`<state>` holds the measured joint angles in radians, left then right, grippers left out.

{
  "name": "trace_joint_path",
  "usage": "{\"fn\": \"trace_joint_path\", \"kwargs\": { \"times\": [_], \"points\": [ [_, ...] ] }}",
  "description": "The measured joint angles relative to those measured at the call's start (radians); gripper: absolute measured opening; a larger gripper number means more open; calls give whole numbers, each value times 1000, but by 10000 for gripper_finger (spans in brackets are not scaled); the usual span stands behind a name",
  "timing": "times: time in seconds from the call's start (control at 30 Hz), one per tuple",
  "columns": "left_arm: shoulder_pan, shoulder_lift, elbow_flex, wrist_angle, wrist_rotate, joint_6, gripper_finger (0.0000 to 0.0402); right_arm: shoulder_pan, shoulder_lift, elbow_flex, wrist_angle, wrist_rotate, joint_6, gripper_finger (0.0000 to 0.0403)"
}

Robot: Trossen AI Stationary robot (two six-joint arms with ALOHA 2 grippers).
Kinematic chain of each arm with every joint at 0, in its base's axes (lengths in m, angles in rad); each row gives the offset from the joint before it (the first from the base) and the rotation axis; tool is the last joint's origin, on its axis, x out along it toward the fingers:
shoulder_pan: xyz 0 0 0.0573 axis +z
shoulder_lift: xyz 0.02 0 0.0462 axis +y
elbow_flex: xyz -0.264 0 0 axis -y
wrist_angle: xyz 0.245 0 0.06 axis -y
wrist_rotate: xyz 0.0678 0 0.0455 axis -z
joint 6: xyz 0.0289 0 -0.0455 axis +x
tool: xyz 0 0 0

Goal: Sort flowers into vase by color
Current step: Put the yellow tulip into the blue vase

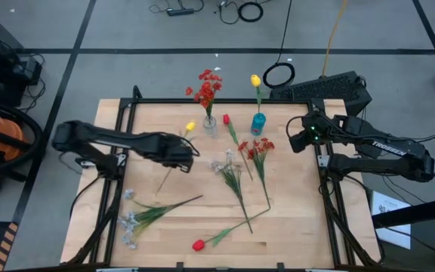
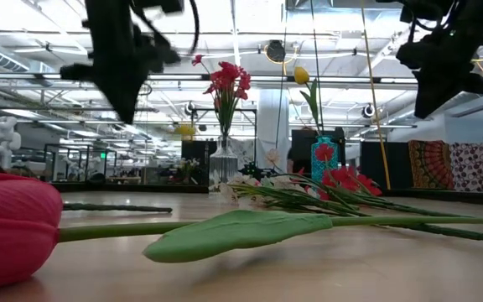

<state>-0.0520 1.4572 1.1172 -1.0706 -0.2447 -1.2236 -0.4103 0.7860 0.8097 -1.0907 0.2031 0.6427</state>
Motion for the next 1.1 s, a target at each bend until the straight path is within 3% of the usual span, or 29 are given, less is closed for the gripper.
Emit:
{"fn": "trace_joint_path", "kwargs": {
  "times": [0.13,0.27,0.37,0.57,0.7,0.9,1.1],
  "points": [
    [-62,-111,0,108,-125,40,3,0,0,0,12,-37,0,43],
    [-98,-169,1,308,-255,190,3,1,0,0,107,-119,-39,43],
    [-101,-179,2,494,-290,313,3,9,0,0,228,-161,-46,43],
    [-76,-154,3,822,-292,638,3,76,6,0,516,-185,-62,43],
    [-47,-134,3,993,-280,761,3,126,43,0,723,-185,-31,43],
    [15,-116,3,1084,-139,793,2,208,146,0,1009,-257,-86,43],
    [39,-106,3,1090,-49,793,2,264,240,0,1244,-262,-125,44]
  ]
}}
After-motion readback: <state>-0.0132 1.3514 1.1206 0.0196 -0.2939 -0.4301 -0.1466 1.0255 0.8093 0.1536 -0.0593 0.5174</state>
